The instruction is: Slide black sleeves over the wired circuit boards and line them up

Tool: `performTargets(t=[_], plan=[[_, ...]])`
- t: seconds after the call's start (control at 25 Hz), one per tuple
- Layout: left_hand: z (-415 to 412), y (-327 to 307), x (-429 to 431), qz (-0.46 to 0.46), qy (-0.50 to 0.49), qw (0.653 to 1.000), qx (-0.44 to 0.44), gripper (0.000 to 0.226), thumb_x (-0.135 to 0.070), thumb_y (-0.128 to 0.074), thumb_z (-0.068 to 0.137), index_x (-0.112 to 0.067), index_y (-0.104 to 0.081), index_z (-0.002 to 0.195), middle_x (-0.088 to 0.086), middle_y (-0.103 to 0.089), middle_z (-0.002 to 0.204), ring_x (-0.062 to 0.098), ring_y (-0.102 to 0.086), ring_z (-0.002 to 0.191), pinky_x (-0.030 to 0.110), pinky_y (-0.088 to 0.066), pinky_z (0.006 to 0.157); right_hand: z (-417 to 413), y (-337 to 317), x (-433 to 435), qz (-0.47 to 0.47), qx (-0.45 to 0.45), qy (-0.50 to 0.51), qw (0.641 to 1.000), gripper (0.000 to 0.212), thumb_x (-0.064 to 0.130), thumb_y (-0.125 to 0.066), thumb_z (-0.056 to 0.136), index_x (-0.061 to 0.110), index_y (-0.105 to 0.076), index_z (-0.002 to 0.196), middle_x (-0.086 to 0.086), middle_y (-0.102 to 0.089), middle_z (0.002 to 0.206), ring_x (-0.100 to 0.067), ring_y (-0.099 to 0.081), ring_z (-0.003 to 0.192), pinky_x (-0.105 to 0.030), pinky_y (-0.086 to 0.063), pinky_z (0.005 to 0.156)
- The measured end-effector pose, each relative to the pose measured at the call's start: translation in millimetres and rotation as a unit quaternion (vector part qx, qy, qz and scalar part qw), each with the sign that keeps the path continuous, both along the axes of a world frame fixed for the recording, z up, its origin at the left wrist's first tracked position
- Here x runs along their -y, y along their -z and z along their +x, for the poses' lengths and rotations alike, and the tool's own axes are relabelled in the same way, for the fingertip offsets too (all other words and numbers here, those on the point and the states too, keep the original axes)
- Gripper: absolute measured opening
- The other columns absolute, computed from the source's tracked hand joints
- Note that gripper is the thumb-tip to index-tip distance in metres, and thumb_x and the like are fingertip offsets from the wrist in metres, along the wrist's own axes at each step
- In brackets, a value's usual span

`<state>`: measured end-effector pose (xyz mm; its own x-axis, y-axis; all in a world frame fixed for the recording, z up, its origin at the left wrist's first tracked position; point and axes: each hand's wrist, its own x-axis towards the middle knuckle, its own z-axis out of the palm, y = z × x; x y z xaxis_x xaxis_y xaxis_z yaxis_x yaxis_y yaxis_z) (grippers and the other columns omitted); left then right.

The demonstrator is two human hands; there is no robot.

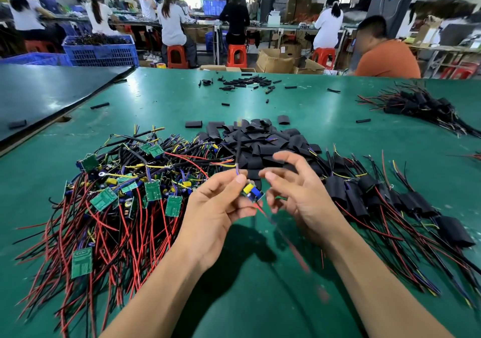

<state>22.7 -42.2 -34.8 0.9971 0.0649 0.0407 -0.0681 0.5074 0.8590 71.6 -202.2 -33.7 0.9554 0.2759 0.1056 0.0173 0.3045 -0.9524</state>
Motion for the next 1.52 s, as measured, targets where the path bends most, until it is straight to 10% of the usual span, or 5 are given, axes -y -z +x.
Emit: performTargets(t=[0.2, 0.8, 1.0, 1.2, 1.52], plan=[[0.8, -0.7, -2.1, -0.029, -0.033, 0.999, 0.018, 0.012, -0.013, -0.070, 0.081, -0.016, -0.058, 0.083, 0.012, -0.071, 0.078, 0.024, -0.074, 0.068, 0.027, -0.058, 0.060, -6.4, 5.5, 5.1, -0.128, 0.013, -0.154, 0.980, 0.022, 0.002, -0.070, 0.090, 0.012, -0.061, 0.108, 0.001, -0.066, 0.077, -0.013, -0.060, 0.059, -0.023, -0.047, 0.051], [2.7, 6.0, 5.8, 0.117, -0.106, 0.987, 0.009, 0.008, -0.018, -0.060, 0.097, -0.012, -0.060, 0.103, 0.008, -0.067, 0.081, 0.018, -0.061, 0.055, 0.025, -0.049, 0.047, -0.3, -8.4, 7.8, 0.196, -0.169, -0.137, 0.956, 0.015, 0.025, -0.061, 0.081, 0.010, -0.062, 0.078, -0.004, -0.049, 0.067, -0.013, -0.041, 0.052, -0.024, -0.032, 0.051], [0.6, 8.6, 6.1, 0.101, 0.114, 0.983, -0.103, 0.043, -0.042, -0.063, 0.087, -0.001, -0.063, 0.099, 0.020, -0.068, 0.081, 0.030, -0.068, 0.062, 0.031, -0.056, 0.055, -1.0, 9.1, 5.2, -0.156, -0.042, -0.097, 0.982, 0.019, 0.026, -0.069, 0.088, 0.008, -0.069, 0.082, 0.001, -0.053, 0.062, -0.019, -0.040, 0.058, -0.028, -0.027, 0.055], [3.4, 10.9, 3.3, 0.145, 0.015, 0.985, -0.092, 0.025, -0.021, -0.067, 0.091, 0.001, -0.065, 0.102, 0.014, -0.069, 0.072, 0.027, -0.070, 0.063, 0.028, -0.058, 0.056, 3.9, 25.3, -7.1, -0.266, 0.042, 0.069, 0.961, 0.026, 0.041, -0.064, 0.096, 0.020, -0.070, 0.083, 0.011, -0.060, 0.060, -0.001, -0.046, 0.050, -0.018, -0.039, 0.056], [6.0, 5.0, -1.4, 0.056, -0.030, 0.995, -0.073, 0.019, -0.017, -0.060, 0.096, -0.013, -0.064, 0.078, 0.010, -0.063, 0.073, 0.020, -0.058, 0.056, 0.027, -0.047, 0.052, -0.9, 34.8, -21.0, -0.597, 0.268, -0.010, 0.756, 0.043, 0.047, -0.056, 0.092, 0.043, -0.054, 0.135, 0.016, -0.042, 0.147, -0.014, -0.053, 0.124, -0.034, -0.046, 0.098]])
